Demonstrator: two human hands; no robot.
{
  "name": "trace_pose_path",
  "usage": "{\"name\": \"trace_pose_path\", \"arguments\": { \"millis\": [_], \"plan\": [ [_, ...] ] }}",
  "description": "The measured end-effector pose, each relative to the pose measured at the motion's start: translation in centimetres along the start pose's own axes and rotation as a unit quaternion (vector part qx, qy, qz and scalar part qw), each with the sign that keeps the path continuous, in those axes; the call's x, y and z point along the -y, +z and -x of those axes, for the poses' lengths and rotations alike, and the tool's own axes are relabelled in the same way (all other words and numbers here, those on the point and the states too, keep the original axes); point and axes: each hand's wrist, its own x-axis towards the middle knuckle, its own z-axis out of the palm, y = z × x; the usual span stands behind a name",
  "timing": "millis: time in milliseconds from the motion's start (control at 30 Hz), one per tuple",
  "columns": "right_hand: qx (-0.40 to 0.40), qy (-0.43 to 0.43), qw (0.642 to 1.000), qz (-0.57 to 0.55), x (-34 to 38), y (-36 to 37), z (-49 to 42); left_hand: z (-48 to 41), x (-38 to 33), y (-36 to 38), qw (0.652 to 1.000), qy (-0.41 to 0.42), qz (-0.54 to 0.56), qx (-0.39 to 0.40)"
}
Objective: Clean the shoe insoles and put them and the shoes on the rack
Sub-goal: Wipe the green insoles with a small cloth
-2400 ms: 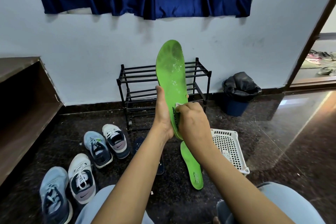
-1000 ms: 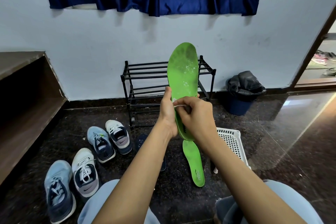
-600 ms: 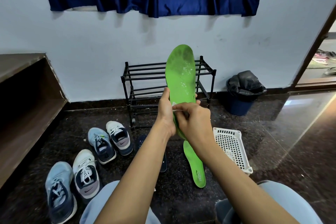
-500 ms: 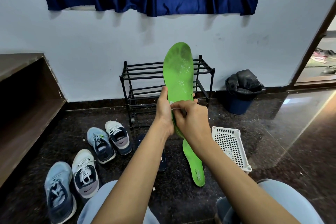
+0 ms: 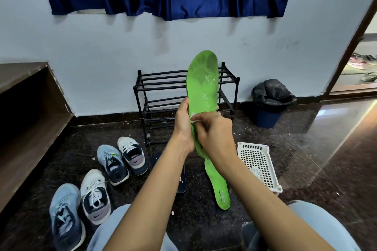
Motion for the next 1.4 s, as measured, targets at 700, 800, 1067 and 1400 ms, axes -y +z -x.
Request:
{"name": "trace_pose_path", "arguments": {
  "millis": [700, 800, 1067, 1400],
  "plan": [
    [-0.074, -0.026, 0.997, 0.002, -0.1, -0.5, -1.6, 0.2, 1.5, 0.3, 0.999, -0.021, 0.009, 0.033],
    [-0.082, -0.021, 0.996, 0.0, -0.4, -0.4, -1.2, 0.1, 1.5, 0.6, 0.998, -0.027, 0.005, 0.056],
    [-0.043, -0.047, 0.998, 0.012, -0.5, 0.1, 0.0, -0.1, 0.4, 0.3, 0.999, 0.006, 0.03, 0.034],
    [-0.074, -0.04, 0.996, 0.026, -0.7, 0.7, 0.2, -0.5, 0.5, 0.3, 1.0, 0.015, 0.006, 0.02]
  ]
}}
